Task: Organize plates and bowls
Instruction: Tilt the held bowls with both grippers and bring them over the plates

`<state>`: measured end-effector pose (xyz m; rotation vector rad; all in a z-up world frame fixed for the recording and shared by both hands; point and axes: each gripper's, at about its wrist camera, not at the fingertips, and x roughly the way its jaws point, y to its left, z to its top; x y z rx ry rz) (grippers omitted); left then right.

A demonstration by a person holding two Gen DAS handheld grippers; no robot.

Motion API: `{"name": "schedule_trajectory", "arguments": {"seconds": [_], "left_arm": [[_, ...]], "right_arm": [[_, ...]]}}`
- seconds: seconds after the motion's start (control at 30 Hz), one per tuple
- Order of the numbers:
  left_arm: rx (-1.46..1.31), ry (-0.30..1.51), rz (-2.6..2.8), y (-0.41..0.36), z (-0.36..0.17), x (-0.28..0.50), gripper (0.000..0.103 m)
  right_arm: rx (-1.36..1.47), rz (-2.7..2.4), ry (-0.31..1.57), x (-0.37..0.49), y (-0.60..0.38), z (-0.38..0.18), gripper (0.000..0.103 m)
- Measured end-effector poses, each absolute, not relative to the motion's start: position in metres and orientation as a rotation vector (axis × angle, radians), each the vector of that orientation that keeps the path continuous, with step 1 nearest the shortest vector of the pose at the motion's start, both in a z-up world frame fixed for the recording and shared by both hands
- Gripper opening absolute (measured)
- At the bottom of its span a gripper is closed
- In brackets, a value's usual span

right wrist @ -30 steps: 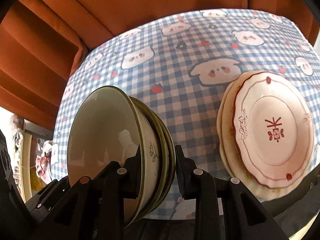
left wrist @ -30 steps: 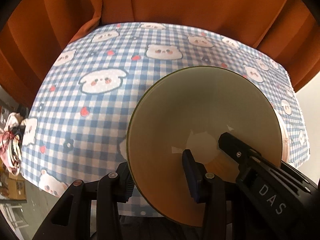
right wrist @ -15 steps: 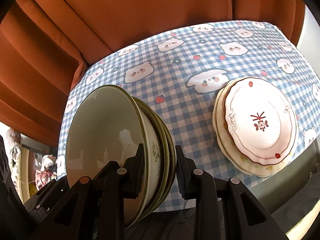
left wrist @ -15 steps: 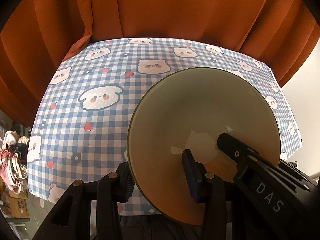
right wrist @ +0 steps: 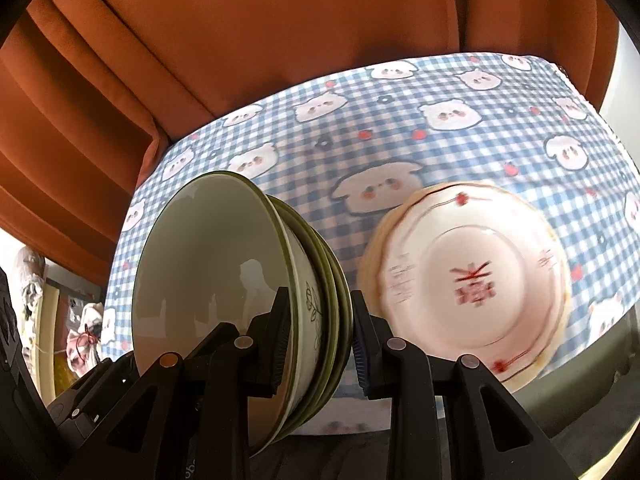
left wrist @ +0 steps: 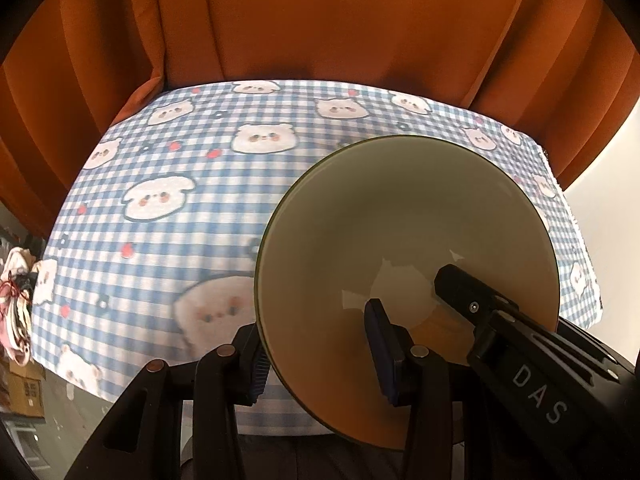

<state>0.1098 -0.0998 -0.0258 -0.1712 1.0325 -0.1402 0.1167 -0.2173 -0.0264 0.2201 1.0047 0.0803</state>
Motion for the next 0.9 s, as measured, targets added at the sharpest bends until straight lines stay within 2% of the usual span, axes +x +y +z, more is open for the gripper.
{"name": "schedule_trajectory", "arguments": {"seconds": [0.5, 0.9], "left_arm": [[-0.227, 1.024, -0.106, -0.199, -0.025, 0.106, 0.042], [-0.256, 1.072, -0.075, -0.231, -0.046, 0.108, 0.042]], "right_arm": [[0.168, 0.110, 1.008, 0.120, -0.320, -0.021, 0.031], [0.137, 0.127, 1.052, 0.126, -0.362, -0.036, 0.031]]}}
